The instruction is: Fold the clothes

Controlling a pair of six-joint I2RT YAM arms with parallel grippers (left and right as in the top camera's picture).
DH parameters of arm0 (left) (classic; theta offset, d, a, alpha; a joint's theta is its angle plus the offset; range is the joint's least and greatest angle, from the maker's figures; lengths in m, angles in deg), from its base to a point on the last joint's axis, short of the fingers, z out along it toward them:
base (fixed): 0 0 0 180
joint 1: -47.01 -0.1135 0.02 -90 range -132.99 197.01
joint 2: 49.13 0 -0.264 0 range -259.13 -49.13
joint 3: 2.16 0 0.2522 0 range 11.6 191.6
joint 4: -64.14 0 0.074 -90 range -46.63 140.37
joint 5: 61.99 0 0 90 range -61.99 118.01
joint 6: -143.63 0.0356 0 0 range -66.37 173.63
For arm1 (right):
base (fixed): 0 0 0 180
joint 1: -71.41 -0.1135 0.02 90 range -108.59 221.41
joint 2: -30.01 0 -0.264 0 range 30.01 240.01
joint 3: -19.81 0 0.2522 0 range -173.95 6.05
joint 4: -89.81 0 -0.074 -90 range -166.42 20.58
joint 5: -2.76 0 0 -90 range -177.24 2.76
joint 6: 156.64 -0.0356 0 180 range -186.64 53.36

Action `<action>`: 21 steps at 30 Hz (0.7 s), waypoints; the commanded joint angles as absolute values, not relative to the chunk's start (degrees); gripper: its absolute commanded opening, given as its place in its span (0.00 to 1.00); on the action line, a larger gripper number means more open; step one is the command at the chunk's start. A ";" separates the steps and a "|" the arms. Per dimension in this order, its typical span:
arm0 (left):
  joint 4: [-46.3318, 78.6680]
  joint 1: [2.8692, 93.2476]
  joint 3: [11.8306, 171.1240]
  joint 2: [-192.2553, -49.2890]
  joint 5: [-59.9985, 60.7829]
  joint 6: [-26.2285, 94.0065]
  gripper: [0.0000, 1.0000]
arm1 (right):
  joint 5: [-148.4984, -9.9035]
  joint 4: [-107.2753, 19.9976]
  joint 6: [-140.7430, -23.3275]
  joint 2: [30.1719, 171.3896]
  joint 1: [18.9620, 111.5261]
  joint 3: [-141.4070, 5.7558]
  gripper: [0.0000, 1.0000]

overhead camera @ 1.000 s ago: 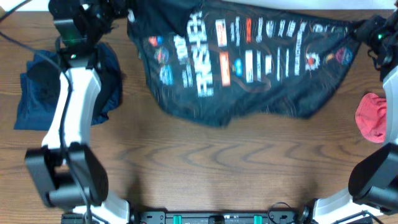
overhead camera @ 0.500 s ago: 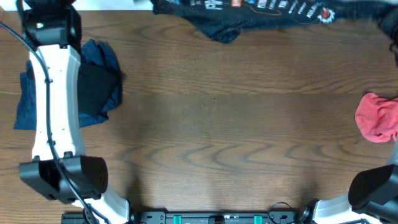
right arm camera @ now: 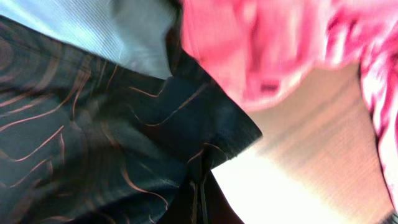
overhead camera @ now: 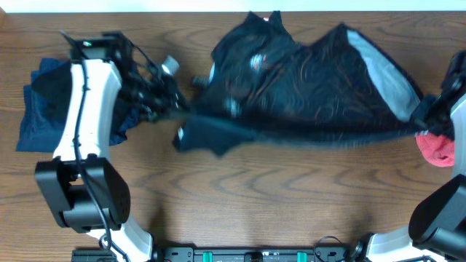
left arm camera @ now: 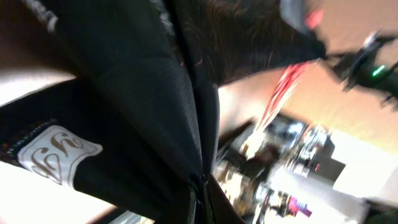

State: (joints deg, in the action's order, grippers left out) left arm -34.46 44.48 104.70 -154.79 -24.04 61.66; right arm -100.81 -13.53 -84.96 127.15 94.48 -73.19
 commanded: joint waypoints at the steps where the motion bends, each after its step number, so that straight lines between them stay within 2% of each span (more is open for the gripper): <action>1: -35.91 44.97 97.66 -154.36 -17.12 69.66 0.06 | -103.76 -13.18 -83.76 127.81 95.02 -68.14 0.01; 10: -34.33 42.12 83.74 -153.68 -12.63 69.02 0.06 | -103.76 -10.89 -88.46 127.81 97.63 -62.50 0.01; 21: -28.82 38.45 82.36 -146.68 -12.61 65.72 0.06 | -98.99 -8.61 -88.22 127.81 97.95 -62.18 0.02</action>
State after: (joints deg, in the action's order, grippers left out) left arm -28.85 38.71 82.23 -148.65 -13.33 66.73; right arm -100.28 -9.18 -87.26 127.46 97.82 -62.66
